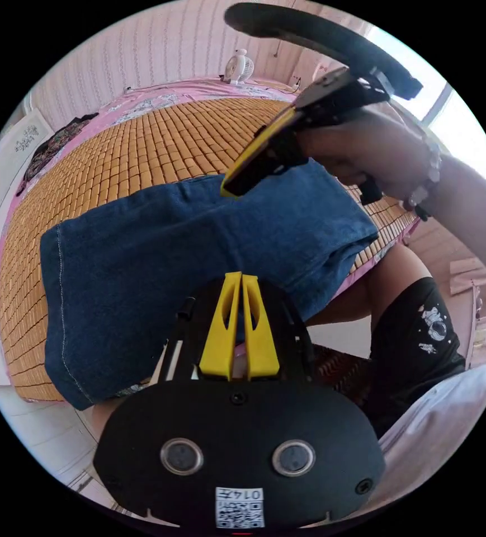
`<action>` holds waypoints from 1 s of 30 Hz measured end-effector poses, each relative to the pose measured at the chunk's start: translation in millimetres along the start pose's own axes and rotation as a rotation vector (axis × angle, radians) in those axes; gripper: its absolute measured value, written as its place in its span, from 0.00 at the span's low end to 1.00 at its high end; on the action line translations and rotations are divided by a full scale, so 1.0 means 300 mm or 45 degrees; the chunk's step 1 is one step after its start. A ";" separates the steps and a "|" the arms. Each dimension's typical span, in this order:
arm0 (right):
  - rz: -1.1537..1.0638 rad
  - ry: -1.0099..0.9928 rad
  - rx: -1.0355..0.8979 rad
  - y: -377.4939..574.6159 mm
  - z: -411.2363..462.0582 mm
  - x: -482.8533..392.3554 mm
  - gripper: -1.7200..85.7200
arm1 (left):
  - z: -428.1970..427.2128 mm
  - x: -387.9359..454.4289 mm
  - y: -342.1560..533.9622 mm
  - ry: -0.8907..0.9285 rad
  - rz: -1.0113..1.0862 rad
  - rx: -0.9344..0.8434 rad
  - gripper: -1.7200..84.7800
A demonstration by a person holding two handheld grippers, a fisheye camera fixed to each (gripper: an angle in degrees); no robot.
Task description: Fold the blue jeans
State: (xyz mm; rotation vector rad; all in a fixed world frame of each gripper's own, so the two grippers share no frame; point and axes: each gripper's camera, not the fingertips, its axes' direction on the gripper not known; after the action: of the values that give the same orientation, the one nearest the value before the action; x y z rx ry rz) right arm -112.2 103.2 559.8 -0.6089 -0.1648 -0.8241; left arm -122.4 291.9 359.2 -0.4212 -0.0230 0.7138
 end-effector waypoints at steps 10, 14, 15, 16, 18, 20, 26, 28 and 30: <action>-0.070 -0.044 -0.240 -0.268 0.091 -0.014 0.02 | 0.017 0.042 0.022 0.059 0.009 0.056 0.01; -0.044 0.110 -0.277 -0.371 0.150 -0.043 0.02 | 0.019 0.059 0.030 0.093 0.003 0.071 0.01; -0.051 0.123 -0.290 -0.385 0.154 -0.050 0.02 | 0.017 0.059 0.026 0.118 -0.015 0.056 0.01; -0.085 0.153 -0.333 -0.408 0.162 -0.066 0.02 | 0.014 0.058 0.022 0.139 -0.022 0.043 0.01; -0.078 0.163 -0.370 -0.437 0.171 -0.073 0.02 | -0.012 0.049 0.000 0.186 -0.041 0.055 0.01; -0.043 0.176 -0.410 -0.473 0.183 -0.080 0.02 | -0.040 0.031 -0.029 0.148 -0.095 0.153 0.01; -0.127 0.354 -0.482 -0.513 0.224 -0.147 0.02 | 0.088 0.013 -0.189 -0.033 -0.093 0.002 0.01; -0.143 0.368 -0.474 -0.510 0.229 -0.146 0.02 | 0.088 0.040 -0.183 -0.084 -0.031 0.029 0.01; -0.120 0.335 -0.479 -0.512 0.230 -0.127 0.02 | 0.082 0.056 -0.164 -0.077 0.003 0.028 0.01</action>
State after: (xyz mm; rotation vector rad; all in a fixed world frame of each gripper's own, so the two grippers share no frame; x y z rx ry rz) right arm -243.9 86.7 670.4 -0.8418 0.2083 -1.0284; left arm -82.5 278.3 398.6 -0.3783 -0.0713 0.7283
